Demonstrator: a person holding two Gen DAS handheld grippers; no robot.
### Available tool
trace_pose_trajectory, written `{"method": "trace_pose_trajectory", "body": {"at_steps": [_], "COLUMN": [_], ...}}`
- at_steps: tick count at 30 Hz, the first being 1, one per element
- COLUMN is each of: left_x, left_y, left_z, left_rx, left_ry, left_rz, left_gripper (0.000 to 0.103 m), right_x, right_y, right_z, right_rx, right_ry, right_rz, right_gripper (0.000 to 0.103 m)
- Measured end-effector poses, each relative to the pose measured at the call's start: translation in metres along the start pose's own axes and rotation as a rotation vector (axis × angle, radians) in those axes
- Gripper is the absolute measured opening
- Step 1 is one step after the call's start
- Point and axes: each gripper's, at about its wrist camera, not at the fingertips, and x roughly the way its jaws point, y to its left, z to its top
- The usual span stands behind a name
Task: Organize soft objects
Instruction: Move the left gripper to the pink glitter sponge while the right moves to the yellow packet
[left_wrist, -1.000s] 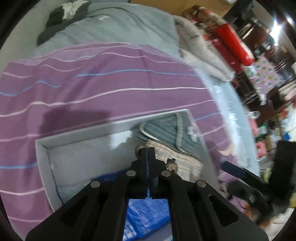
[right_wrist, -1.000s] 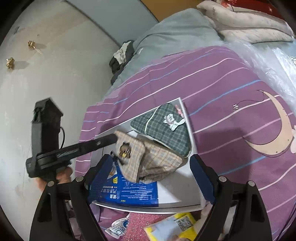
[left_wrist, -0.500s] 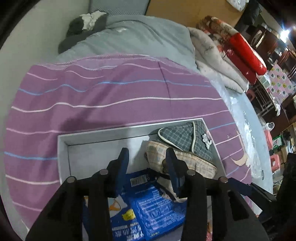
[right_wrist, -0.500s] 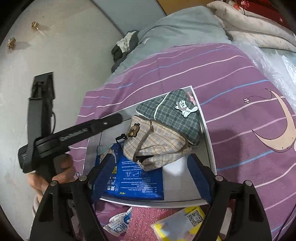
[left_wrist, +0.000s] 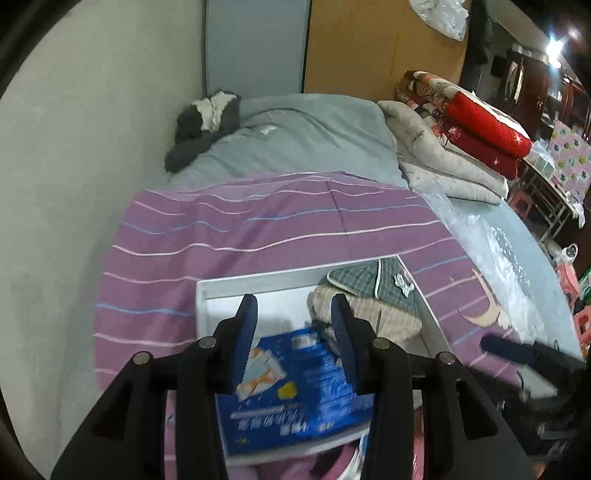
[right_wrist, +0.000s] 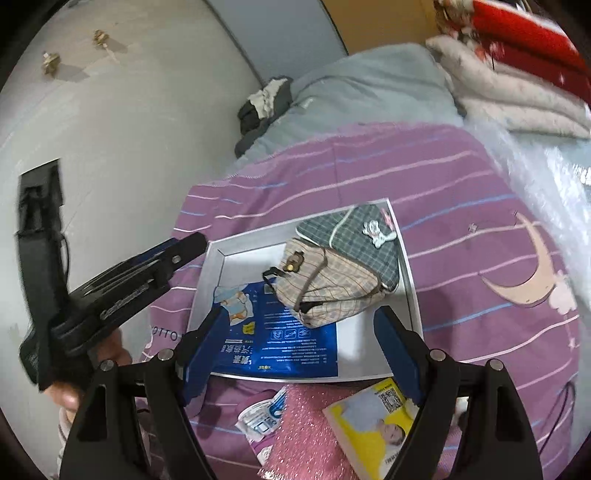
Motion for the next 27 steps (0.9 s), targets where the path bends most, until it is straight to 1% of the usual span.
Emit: {"method": "trace_pose_trajectory", "body": {"at_steps": [3,6,8,9,11,14,18,20,22,24,27], "left_x": [-0.013,-0.026,-0.035,-0.039,-0.044,-0.051,-0.055,-0.055,-0.055,-0.054,-0.049], "left_y": [0.001,0.002,0.003,0.002,0.001,0.000,-0.002,-0.005,-0.011,-0.014,-0.017], "left_z": [-0.014,-0.025,-0.030,-0.032,-0.035,-0.040,-0.047,-0.052,-0.057,-0.063,-0.069], "left_rx": [0.014,-0.002,-0.013,-0.016,-0.020,-0.035,-0.057,-0.050,-0.032,-0.023,-0.025], "left_ry": [0.032,0.030,0.019,0.013,0.002,-0.006,0.000,0.004,0.000,0.004,0.032], "left_rz": [0.064,0.066,0.065,0.072,0.077,0.074,0.036,0.048,0.076,0.081,0.030], "left_gripper": [0.043,0.044,0.046,0.050,0.051,0.051,0.051,0.051,0.051,0.051,0.051], "right_x": [-0.011,-0.017,-0.020,-0.020,-0.022,-0.026,-0.033,-0.035,-0.037,-0.036,-0.033], "right_y": [0.008,0.016,0.021,0.022,0.025,0.029,0.032,0.033,0.033,0.033,0.030], "right_z": [-0.004,-0.011,-0.019,-0.022,-0.029,-0.037,-0.044,-0.047,-0.050,-0.054,-0.059], "right_rx": [-0.029,-0.060,-0.081,-0.089,-0.107,-0.131,-0.145,-0.152,-0.157,-0.153,-0.152], "right_ry": [-0.012,-0.018,-0.017,-0.015,-0.008,-0.015,-0.030,-0.035,-0.043,-0.043,-0.031], "right_rz": [-0.010,-0.024,-0.042,-0.047,-0.053,-0.072,-0.080,-0.082,-0.088,-0.085,-0.077], "right_gripper": [0.081,0.081,0.081,0.081,0.081,0.081,0.081,0.081,0.081,0.081,0.081]}}
